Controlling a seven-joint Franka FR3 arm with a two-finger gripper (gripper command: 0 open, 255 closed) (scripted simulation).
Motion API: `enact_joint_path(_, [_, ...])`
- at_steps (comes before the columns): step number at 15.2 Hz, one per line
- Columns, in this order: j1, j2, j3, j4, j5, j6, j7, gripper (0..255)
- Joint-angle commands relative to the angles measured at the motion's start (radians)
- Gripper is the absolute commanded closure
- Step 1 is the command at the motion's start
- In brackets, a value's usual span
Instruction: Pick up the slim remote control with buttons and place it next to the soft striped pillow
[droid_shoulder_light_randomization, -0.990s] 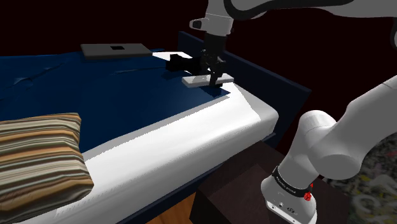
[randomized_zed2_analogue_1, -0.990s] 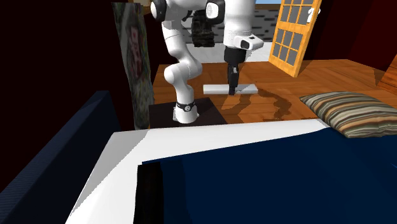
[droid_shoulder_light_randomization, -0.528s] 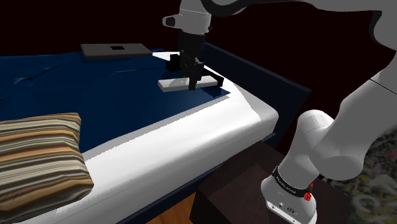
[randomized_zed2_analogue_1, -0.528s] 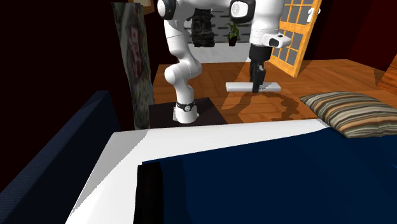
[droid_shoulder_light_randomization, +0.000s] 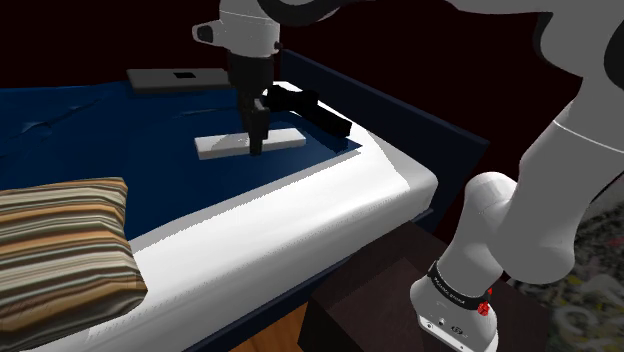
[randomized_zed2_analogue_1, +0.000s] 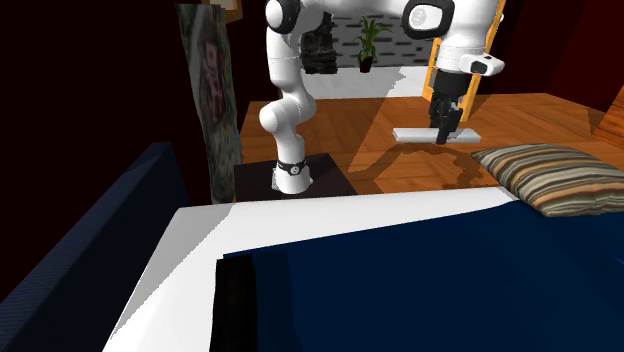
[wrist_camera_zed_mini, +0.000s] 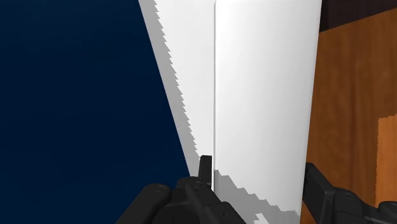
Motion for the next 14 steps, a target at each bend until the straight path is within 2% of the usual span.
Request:
enact_joint_path(1, [0.017,0.049,0.02,0.064,0.001,-0.014,0.038,255])
enact_joint_path(6, [0.061,0.202,0.061,0.255,-0.008,-0.05,0.125,255])
enact_joint_path(11, [0.113,0.384,0.091,0.503,-0.029,-0.117,0.205,255])
enact_joint_path(14, [0.112,0.378,0.09,0.454,-0.028,-0.074,0.204,255])
